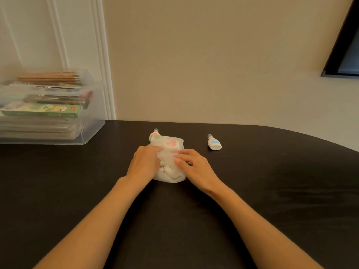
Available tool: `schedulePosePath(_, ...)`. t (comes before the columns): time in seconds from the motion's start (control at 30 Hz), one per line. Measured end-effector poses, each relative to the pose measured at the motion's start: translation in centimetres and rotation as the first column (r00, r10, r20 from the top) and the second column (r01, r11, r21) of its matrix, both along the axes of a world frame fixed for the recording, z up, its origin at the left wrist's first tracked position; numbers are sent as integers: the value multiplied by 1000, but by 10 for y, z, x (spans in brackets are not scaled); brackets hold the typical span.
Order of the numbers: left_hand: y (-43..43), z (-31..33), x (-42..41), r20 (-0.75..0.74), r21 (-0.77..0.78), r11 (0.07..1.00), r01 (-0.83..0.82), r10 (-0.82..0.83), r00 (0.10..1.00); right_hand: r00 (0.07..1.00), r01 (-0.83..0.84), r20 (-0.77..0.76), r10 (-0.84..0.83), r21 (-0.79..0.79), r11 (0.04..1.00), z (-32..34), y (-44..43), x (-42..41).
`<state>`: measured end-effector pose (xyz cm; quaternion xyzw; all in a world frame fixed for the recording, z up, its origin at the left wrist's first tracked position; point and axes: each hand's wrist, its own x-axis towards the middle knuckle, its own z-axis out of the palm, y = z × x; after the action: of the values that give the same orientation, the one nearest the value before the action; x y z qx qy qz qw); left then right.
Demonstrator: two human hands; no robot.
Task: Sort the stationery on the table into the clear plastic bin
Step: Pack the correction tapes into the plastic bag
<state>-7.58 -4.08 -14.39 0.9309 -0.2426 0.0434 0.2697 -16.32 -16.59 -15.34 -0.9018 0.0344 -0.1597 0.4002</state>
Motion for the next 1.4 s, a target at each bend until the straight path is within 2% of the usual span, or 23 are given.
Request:
schedulePosePath(0.07, 0, 2, 6, -89, 8, 999, 38, -37, 995, 1000, 18, -5, -19, -35, 999, 1, 1, -2)
schedulePosePath(0.13, 2, 4, 7, -113, 30, 998, 56, -52, 992, 998, 48, 39, -47, -43, 998, 3, 2, -1)
schedulePosePath(0.23, 3, 5, 3, 67, 131, 991, 27, -36, 997, 996, 42, 82, -38, -49, 998, 4, 3, 2)
schedulePosePath(0.3, 0, 5, 1, 147, 125, 991, 52, -71, 987, 999, 16, 34, -15, -40, 999, 4, 4, 5)
schedulePosePath(0.4, -5, 0, 4, 115, 129, 982, 136, -151, 982, 1000, 19, -24, -18, 52, 998, 3, 3, 10)
schedulePosePath(0.47, -8, 0, 5, 97, 95, 980, 174, -183, 978, 997, 63, -61, -51, 214, 975, 5, 0, 12)
schedulePosePath(0.53, -8, 3, 7, 45, -3, 977, 212, -212, 976, 991, 120, -102, -91, 334, 935, 8, -3, 15)
schedulePosePath(0.57, -6, 7, 8, -6, -102, 965, 242, -244, 970, 988, 141, -103, -111, 363, 921, 9, -6, 17)
schedulePosePath(0.6, -4, 10, 11, -63, -217, 935, 282, -301, 951, 987, 157, -95, -130, 394, 905, 9, -11, 21)
schedulePosePath(0.67, -3, 17, 17, -86, -388, 863, 323, -383, 920, 981, 191, -81, -174, 486, 853, 10, -16, 27)
schedulePosePath(0.73, -7, 21, 24, -101, -521, 823, 226, -322, 941, 965, 234, -49, -258, 605, 761, 9, -19, 36)
schedulePosePath(0.8, -16, 21, 38, -125, -598, 801, 34, -136, 983, 942, 268, -34, -333, 672, 690, 9, -23, 47)
schedulePosePath(0.87, -25, 19, 50, -141, -574, 811, -116, 42, 989, 927, 287, -31, -374, 702, 652, 12, -27, 54)
schedulePosePath(0.93, -33, 10, 68, -229, -474, 841, -262, 170, 959, 916, 298, -26, -401, 712, 635, 12, -35, 66)
schedulePosePath(1.03, -40, 1, 95, -291, -369, 865, -340, 240, 926, 906, 280, 13, -422, 731, 622, 6, -51, 84)
schedulePosePath(1.1, -45, -2, 115, -316, -412, 844, -345, 223, 922, 901, 276, 20, -433, 743, 610, 2, -59, 96)
schedulePosePath(1.2, -52, -1, 135, -387, -440, 853, -280, 102, 917, 896, 327, 2, -445, 675, 661, 0, -67, 112)
schedulePosePath(1.27, -57, 7, 138, -414, -344, 916, -207, 50, 909, 896, 370, -35, -443, 610, 701, 1, -70, 123)
schedulePosePath(1.37, -60, 17, 139, -415, -98, 977, -190, 133, 900, 898, 387, -61, -435, 580, 717, 0, -73, 132)
schedulePosePath(1.4, -60, 17, 140, -414, -108, 979, -173, 114, 903, 908, 364, -51, -415, 583, 726, 1, -73, 133)
